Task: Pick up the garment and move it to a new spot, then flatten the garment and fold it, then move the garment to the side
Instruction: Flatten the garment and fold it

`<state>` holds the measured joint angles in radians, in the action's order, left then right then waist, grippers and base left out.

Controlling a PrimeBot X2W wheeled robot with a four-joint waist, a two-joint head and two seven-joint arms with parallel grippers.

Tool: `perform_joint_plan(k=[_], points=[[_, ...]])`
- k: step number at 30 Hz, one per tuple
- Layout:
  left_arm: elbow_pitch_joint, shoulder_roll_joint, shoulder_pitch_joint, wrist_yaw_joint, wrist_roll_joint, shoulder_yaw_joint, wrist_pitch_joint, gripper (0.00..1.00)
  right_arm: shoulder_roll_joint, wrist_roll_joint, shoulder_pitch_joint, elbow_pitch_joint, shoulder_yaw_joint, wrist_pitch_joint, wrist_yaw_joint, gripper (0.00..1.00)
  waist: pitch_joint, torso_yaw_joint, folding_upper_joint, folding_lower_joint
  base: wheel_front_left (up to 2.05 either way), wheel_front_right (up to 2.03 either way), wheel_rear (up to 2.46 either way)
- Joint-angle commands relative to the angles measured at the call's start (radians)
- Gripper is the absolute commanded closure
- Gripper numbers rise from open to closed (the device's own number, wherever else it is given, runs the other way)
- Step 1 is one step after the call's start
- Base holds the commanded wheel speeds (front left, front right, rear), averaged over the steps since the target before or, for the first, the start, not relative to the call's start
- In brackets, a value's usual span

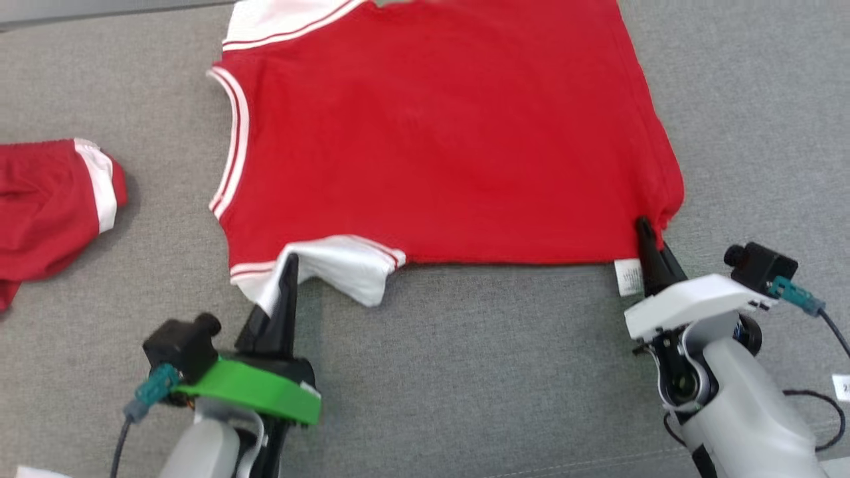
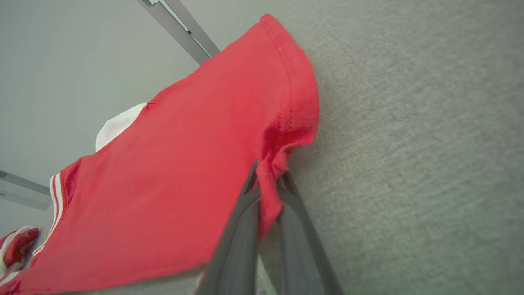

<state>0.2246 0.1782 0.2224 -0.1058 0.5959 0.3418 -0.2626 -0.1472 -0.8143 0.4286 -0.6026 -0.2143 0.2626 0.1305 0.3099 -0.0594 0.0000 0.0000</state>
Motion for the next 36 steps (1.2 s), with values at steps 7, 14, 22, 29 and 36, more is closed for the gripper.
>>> perform_joint_plan(k=[7,14,22,29,36], points=[[-0.028,-0.02,-0.19,-0.007,-0.013,0.015,-0.003,1.0,-0.022,0.046,-0.177,0.055,0.028,0.003,0.0,1.0,-0.12,0.0,0.0,0.0,0.0,0.0,0.0],[-0.081,0.0,-0.309,0.008,-0.013,0.044,0.021,1.0,-0.037,0.082,-0.308,0.093,0.063,0.002,0.0,1.0,-0.173,0.009,0.0,0.0,0.0,0.0,0.0],[-0.099,0.009,-0.3,0.005,-0.005,0.061,0.046,1.0,-0.018,0.101,-0.341,0.135,0.121,-0.03,0.0,1.0,-0.171,0.006,0.0,0.0,0.0,0.0,0.0],[-0.064,0.023,-0.231,-0.002,-0.021,0.075,0.064,1.0,0.005,0.125,-0.306,0.147,0.147,-0.047,0.0,1.0,-0.16,-0.015,0.0,0.0,0.0,0.0,0.0],[-0.021,0.048,-0.157,-0.011,-0.025,0.088,0.078,1.0,0.029,0.149,-0.262,0.144,0.152,-0.058,0.0,1.0,-0.149,-0.037,0.0,0.0,0.0,0.0,0.0]])
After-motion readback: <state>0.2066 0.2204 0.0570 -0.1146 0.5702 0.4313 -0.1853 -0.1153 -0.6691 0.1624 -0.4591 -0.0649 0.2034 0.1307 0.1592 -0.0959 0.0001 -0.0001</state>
